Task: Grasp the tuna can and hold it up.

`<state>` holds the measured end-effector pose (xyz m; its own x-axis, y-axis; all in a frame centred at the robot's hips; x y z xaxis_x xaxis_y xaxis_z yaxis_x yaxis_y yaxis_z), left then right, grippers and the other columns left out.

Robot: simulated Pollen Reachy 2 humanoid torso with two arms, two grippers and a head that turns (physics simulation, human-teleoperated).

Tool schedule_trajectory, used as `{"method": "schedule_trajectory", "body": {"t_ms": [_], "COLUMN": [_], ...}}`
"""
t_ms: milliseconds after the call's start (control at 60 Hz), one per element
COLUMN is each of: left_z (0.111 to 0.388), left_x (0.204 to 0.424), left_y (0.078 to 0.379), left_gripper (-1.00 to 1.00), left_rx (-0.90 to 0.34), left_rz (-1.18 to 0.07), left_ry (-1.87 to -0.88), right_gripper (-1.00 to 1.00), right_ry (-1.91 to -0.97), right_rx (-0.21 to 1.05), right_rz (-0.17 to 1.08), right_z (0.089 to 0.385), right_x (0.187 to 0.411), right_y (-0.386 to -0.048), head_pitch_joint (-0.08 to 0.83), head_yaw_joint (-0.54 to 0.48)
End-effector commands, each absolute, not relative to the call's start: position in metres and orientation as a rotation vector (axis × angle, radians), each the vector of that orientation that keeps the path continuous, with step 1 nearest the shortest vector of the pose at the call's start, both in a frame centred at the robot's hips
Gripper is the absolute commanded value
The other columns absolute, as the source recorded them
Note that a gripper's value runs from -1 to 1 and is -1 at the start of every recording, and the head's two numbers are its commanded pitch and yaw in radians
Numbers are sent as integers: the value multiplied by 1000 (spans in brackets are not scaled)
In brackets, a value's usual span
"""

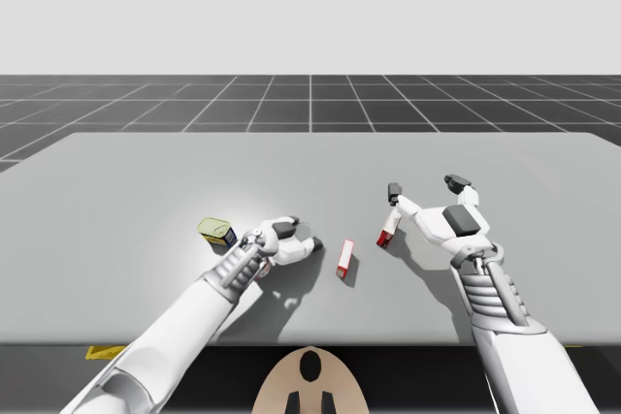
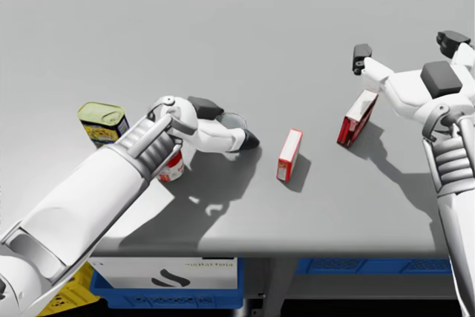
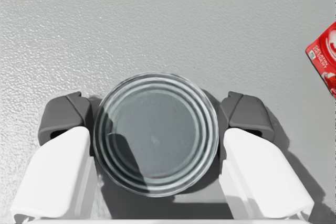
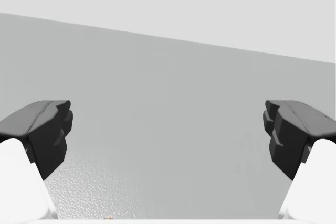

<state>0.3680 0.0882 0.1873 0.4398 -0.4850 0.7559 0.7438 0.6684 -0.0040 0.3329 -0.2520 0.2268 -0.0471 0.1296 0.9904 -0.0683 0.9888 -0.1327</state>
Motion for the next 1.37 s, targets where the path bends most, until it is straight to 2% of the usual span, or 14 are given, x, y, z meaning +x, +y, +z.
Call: {"method": "schedule_trajectory", "body": {"t_ms": [17,200,450,683,1150,1217,1367], "left_z": [178,179,181,199,320,351,397], "left_x": [361,360,359,357,354,346,325], "left_y": [88,88,86,85,104,109,113], "left_gripper": [1000,1000,1000,1000,1000,1000,1000], "left_rx": [-250,-245,-246,-255,-273,-288,-299], "left_rz": [-775,-778,-790,-801,-768,-755,-751], "left_ry": [-691,-698,-699,-731,-996,-1081,-1220], "right_gripper": [-1000,-1000,-1000,-1000,-1000,-1000,-1000], "right_ry": [-1610,-1610,-1612,-1614,-1683,-1688,-1691], "right_rx": [-46,-46,-45,-44,-99,-85,-76], "right_rz": [159,158,155,151,113,109,114], "right_z": [227,227,227,228,228,228,227], "right_x": [333,333,333,333,339,339,338], "right_y": [-252,-252,-252,-254,-258,-260,-259], "head_pitch_joint": [703,629,424,354,332,325,318], "head_yaw_joint": [15,37,46,50,55,55,58]}}
